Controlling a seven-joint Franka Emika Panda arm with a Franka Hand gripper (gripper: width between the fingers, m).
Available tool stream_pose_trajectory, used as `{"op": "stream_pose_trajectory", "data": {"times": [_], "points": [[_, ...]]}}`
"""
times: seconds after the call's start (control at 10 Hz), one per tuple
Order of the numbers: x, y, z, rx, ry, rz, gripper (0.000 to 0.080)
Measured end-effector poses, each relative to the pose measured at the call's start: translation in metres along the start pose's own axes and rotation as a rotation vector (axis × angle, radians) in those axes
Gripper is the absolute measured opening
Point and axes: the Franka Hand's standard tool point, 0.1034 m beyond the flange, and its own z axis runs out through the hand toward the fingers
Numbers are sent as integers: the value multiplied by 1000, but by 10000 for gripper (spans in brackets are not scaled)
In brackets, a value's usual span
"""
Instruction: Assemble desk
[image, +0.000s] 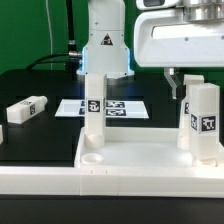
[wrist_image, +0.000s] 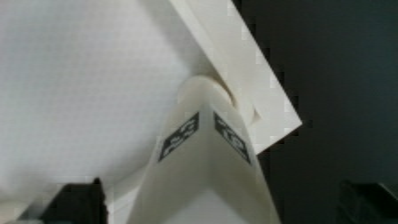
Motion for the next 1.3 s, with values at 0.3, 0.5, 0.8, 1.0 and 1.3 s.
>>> {"op": "stream_pose_trajectory", "data": {"times": [0.3,0.5,0.8,1.0,1.3], "points": [[2,2,0,-12,7,-208,649],[2,1,0,-31,15,-312,649],[3,3,0,-39,16,-359,559],[3,4,0,-40,16,-358,290],[3,4,1,-39,16,-318,290]]}}
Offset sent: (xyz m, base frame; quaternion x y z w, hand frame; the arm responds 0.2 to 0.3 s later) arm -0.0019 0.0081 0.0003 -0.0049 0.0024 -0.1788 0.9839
